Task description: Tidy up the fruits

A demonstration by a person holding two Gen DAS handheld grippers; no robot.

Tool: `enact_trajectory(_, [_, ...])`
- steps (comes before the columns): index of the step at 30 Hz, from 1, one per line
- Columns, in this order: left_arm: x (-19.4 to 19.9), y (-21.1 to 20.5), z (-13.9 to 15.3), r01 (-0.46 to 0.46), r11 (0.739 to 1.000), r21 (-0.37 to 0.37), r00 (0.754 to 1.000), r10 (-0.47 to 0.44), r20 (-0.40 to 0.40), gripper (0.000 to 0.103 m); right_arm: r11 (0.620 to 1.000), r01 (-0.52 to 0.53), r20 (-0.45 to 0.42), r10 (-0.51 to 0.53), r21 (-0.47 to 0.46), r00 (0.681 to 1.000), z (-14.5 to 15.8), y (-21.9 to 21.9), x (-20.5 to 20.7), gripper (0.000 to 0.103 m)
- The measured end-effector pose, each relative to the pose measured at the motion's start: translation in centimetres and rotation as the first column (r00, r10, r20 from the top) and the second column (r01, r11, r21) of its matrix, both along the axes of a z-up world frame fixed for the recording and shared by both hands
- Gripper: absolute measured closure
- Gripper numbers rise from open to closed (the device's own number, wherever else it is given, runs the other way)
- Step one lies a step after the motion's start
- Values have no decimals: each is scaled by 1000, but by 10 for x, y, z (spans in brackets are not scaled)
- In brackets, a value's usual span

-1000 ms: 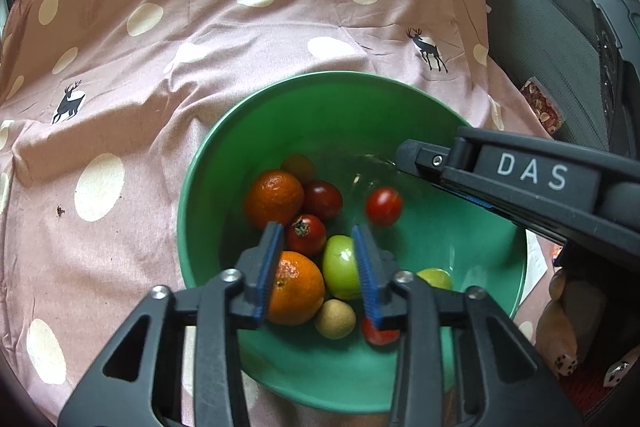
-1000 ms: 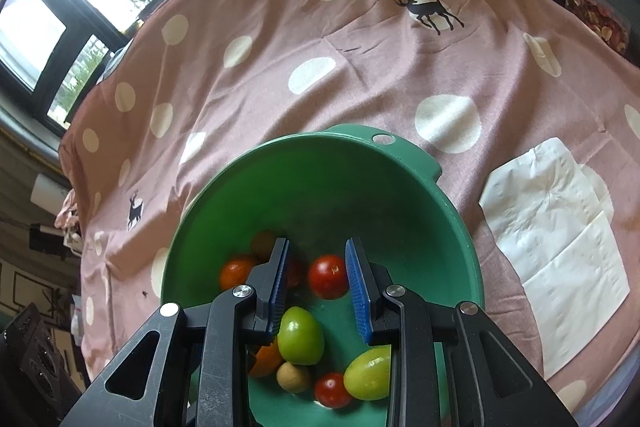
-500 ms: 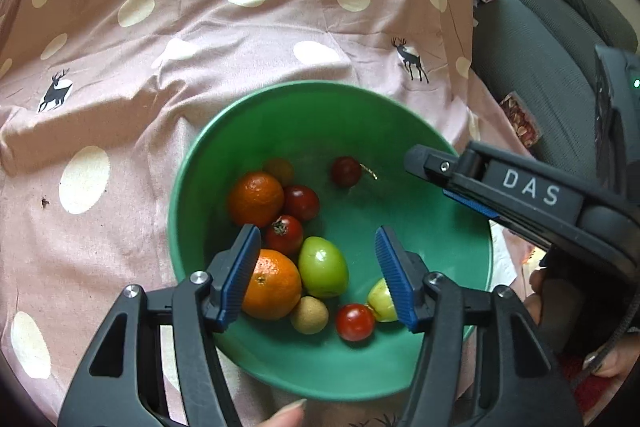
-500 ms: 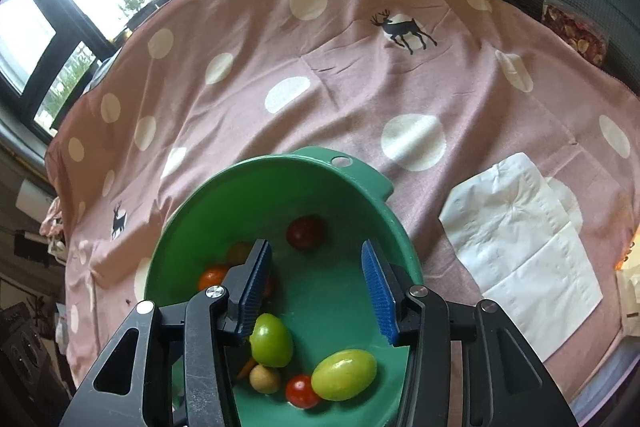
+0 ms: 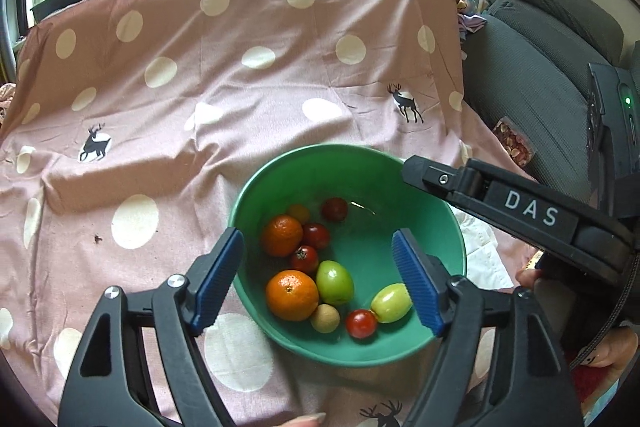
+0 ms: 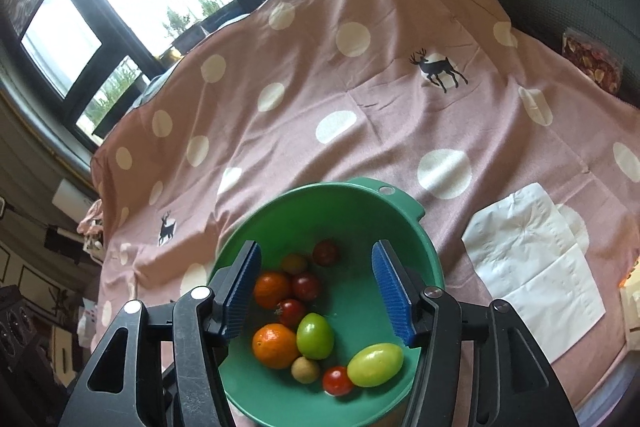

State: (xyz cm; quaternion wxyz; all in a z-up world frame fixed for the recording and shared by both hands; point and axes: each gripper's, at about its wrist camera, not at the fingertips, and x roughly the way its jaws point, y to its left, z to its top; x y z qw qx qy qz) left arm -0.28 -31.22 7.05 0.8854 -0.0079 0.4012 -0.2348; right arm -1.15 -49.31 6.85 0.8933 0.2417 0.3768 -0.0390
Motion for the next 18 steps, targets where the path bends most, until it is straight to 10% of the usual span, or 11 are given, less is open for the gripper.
enact_trajectory(18, [-3, 9, -6, -23, 1000, 14, 1000, 23, -8, 22, 997, 46, 28, -44, -55, 999, 12, 1, -11, 33])
